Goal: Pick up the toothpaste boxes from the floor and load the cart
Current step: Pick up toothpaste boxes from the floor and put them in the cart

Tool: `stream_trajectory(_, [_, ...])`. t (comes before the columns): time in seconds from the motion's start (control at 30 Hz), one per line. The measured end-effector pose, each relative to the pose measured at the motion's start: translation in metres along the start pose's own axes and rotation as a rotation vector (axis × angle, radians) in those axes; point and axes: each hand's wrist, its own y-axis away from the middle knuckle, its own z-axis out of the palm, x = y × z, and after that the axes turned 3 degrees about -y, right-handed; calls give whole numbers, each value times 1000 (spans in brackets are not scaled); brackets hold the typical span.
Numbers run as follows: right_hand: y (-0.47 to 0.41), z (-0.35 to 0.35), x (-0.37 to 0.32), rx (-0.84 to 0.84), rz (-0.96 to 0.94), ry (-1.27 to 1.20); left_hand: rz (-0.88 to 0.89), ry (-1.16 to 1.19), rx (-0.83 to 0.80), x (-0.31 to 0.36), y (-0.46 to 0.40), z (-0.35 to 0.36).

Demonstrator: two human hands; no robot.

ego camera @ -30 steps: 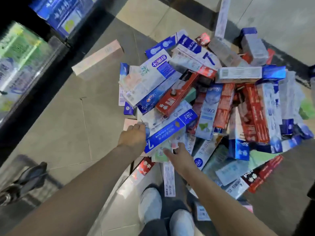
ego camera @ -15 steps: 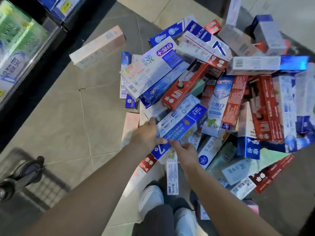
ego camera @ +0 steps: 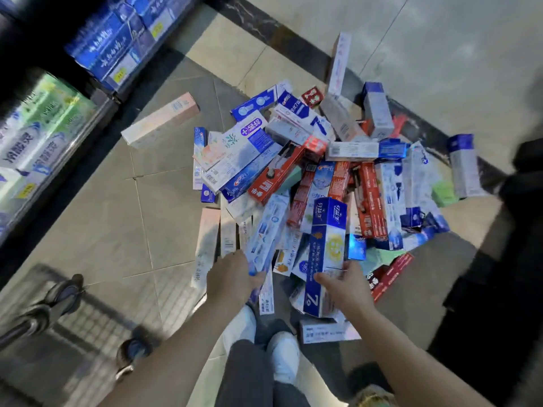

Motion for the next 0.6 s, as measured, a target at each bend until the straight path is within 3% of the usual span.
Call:
stream_trajectory(0.27, [159,-100,-39,63,-97,132,-67,188,106,32,151,-109])
stream_trajectory(0.6, [309,-138,-57,36,-391,308,-156,482,275,24,309,-196])
